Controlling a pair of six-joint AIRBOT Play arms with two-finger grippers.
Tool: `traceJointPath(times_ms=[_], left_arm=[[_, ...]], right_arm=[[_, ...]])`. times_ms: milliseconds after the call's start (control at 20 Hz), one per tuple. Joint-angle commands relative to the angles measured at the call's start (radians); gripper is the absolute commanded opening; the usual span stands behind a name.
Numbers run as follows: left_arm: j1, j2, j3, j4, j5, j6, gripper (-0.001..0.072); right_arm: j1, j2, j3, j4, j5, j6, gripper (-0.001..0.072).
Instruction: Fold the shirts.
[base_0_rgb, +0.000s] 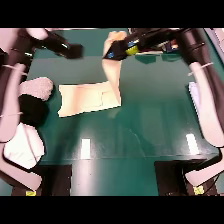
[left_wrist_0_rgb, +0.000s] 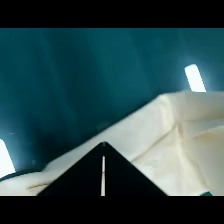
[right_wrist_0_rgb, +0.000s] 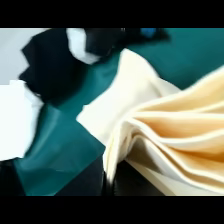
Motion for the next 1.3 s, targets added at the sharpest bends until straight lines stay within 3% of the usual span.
traceJointPath(times_ms=[0,100,150,200,250,350,600,850,950,1250], left_arm=[[0.134,0.181,0.012,0.104,-0.011,0.003,0.0022],[0.191,0.258,0.010,0.104,-0.011,0.003,0.0023],[0.211,0.285,0.010,0.104,-0.011,0.003,0.0022],[0.226,0.305,0.010,0.104,-0.011,0.003,0.0022],[0.229,0.320,0.010,0.107,-0.013,0.003,0.0023],[0.227,0.326,0.010,0.099,-0.026,0.003,0.0023],[0.188,0.323,-0.054,0.085,-0.029,0.005,0.0022],[0.087,0.319,-0.091,0.085,0.022,0.045,0.0022],[0.063,0.320,-0.091,0.084,0.046,0.052,0.0023],[0.064,0.319,-0.091,0.065,0.051,0.052,0.0023]], right_arm=[[0.141,-0.111,0.001,0.131,-0.187,-0.085,0.0014],[0.227,-0.192,0.002,0.163,-0.309,-0.121,0.0030],[0.263,-0.232,0.016,0.175,-0.368,-0.148,0.0211],[0.286,-0.262,0.035,0.180,-0.410,-0.178,0.0336],[0.299,-0.278,0.051,0.178,-0.431,-0.181,0.0378],[0.288,-0.266,0.035,0.176,-0.441,-0.181,0.0378],[0.083,-0.062,-0.249,0.135,-0.351,-0.180,0.0376],[-0.179,0.061,-0.576,-0.034,-0.229,-0.046,0.0395],[-0.245,0.043,-0.653,-0.024,-0.214,-0.045,0.0558],[-0.211,-0.120,-0.675,0.195,-0.270,-0.050,0.0551]])
